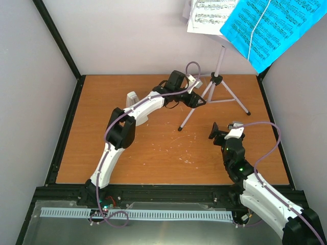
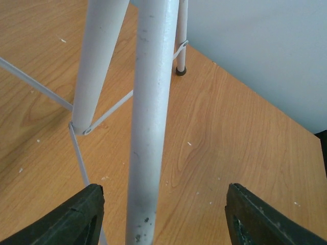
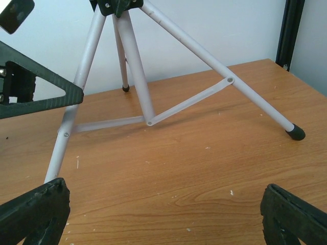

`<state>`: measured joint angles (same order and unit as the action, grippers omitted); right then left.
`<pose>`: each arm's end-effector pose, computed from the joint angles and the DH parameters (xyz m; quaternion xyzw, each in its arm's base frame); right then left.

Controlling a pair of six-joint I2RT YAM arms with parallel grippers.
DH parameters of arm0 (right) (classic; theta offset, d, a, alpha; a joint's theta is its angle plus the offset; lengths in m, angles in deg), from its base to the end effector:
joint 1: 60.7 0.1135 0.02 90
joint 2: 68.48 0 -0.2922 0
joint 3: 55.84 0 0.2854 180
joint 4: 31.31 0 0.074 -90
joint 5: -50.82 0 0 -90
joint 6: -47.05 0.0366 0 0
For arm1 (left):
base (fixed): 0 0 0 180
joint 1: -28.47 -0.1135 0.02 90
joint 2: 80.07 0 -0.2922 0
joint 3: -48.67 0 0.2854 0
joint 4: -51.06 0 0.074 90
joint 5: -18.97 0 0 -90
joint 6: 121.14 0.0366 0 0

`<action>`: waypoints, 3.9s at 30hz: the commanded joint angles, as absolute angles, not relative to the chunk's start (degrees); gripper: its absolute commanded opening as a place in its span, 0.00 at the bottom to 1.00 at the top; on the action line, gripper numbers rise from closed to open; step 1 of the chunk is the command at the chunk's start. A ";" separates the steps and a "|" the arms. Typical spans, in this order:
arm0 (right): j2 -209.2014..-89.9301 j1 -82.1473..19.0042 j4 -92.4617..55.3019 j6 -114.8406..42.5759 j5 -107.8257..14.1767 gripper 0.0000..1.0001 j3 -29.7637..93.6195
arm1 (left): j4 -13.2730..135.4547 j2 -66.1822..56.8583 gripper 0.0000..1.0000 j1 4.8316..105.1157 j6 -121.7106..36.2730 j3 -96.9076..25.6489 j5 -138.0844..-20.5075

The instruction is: Pack up the instrument practice props

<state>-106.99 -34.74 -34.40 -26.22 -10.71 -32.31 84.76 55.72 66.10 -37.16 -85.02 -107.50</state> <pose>0.1613 0.0591 0.1998 0.0939 0.7627 0.0444 0.6383 0.4607 -0.3827 0.2463 0.3674 0.7747 -0.4194 0.2981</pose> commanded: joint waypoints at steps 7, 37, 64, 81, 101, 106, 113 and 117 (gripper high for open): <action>-108.65 -35.13 -36.65 -25.19 -10.87 1.00 -32.27 | 75.58 59.02 0.48 66.27 -39.98 -88.35 -112.41; -108.16 -35.21 -36.24 -24.32 -11.22 1.00 -32.49 | 59.46 23.54 0.00 66.31 -54.02 -38.83 -83.96; -107.00 -35.21 -35.91 -24.00 -12.01 1.00 -33.04 | 59.89 21.75 0.44 71.40 -63.32 -34.59 -88.80; -105.76 -35.25 -35.31 -24.40 -12.14 1.00 -33.07 | 61.43 16.38 0.88 73.89 -55.42 -35.00 -83.26; -122.79 -35.08 -25.23 -11.24 -43.77 1.00 -13.62 | 66.13 -12.79 0.99 31.83 -51.93 -20.95 -105.91; -131.37 -34.82 -22.16 -7.71 -45.25 1.00 -5.95 | 68.20 -17.11 1.00 28.39 -47.30 -16.06 -95.17; -144.22 -31.33 -20.64 -7.88 -40.07 0.97 3.26 | 73.90 -18.94 1.00 28.40 -38.17 -20.14 -89.45; -148.15 -29.35 -19.10 -11.89 -33.31 0.78 6.84 | 74.58 -21.80 0.99 28.39 -38.03 -18.67 -78.80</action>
